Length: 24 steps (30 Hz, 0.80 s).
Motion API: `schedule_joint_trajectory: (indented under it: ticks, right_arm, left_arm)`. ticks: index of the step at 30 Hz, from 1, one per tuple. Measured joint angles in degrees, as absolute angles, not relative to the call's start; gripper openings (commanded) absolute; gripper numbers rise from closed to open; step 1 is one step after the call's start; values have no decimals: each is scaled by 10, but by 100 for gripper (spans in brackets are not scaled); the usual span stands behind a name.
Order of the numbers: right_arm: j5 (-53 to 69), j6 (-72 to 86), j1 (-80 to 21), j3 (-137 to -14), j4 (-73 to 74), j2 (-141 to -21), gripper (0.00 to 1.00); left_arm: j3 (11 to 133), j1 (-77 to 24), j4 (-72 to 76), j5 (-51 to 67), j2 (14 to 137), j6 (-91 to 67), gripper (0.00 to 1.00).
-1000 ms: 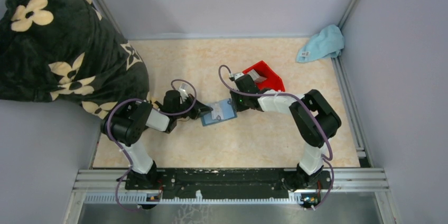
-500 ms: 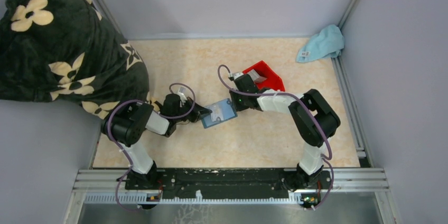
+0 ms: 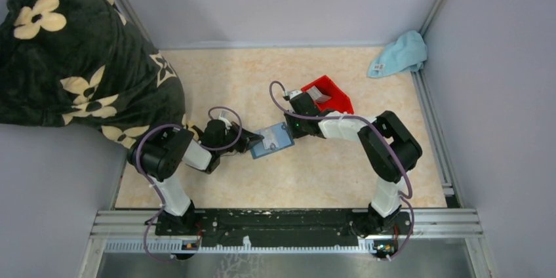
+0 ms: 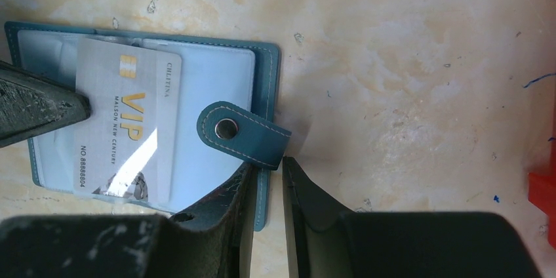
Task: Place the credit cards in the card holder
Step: Insert the credit card into the card holder.
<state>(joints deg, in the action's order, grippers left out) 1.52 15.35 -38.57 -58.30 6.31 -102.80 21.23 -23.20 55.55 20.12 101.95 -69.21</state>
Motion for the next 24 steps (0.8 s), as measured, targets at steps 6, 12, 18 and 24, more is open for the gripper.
schedule_joint_trajectory:
  ticks: [6, 12, 18, 24]
  right_arm:
    - [13, 154, -386, -583, 63, -1028, 21]
    - [13, 154, -387, -583, 63, -1028, 21]
    - [9, 154, -389, -583, 63, -1028, 21]
    - [2, 154, -393, -583, 63, -1028, 22]
  left_arm:
    - [213, -243, 558, 190, 1023, -702, 0]
    - [221, -255, 559, 183, 1030, -705, 0]
    - [237, -279, 548, 167, 1036, -705, 0]
    - [249, -307, 516, 136, 1035, -710, 23]
